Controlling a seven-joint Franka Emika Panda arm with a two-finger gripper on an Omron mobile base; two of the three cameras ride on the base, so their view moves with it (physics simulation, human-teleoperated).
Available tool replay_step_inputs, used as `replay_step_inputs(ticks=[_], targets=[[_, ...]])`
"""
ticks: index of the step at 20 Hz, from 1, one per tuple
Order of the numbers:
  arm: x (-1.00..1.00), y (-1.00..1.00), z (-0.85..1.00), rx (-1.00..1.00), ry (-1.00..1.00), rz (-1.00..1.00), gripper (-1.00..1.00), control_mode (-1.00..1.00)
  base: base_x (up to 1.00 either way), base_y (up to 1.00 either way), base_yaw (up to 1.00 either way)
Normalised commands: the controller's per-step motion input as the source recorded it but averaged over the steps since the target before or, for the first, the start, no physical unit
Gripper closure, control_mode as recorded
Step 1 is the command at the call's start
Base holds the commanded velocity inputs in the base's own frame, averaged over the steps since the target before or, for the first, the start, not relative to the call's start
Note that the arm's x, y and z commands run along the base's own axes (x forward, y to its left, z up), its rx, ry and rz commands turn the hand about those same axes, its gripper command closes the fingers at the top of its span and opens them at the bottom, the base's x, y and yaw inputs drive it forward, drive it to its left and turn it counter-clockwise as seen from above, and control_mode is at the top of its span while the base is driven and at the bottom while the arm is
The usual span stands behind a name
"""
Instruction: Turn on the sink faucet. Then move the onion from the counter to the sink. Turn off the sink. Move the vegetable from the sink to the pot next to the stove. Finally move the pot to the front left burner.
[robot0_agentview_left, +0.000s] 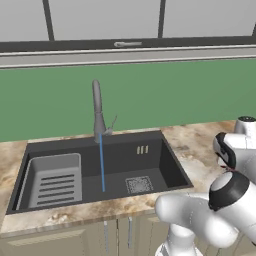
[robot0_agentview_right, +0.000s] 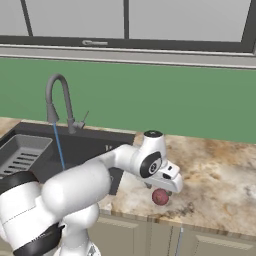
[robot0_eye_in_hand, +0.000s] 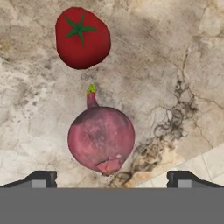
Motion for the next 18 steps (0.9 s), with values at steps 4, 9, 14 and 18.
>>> replay_step_inputs(ticks=[4, 9, 14, 18], targets=[[0.23, -0.01, -0.14, 0.0, 0.01, 0.02, -1.0, -1.0, 0.0, 0.0, 0.0], [0.09, 0.0, -0.15, 0.0, 0.02, 0.01, -1.0, -1.0, 0.0, 0.0, 0.0], [0.0, 0.0, -0.14, 0.0, 0.02, 0.0, -1.0, -1.0, 0.0, 0.0, 0.0], [0.0, 0.0, -0.14, 0.0, 0.02, 0.0, -1.0, -1.0, 0.0, 0.0, 0.0]])
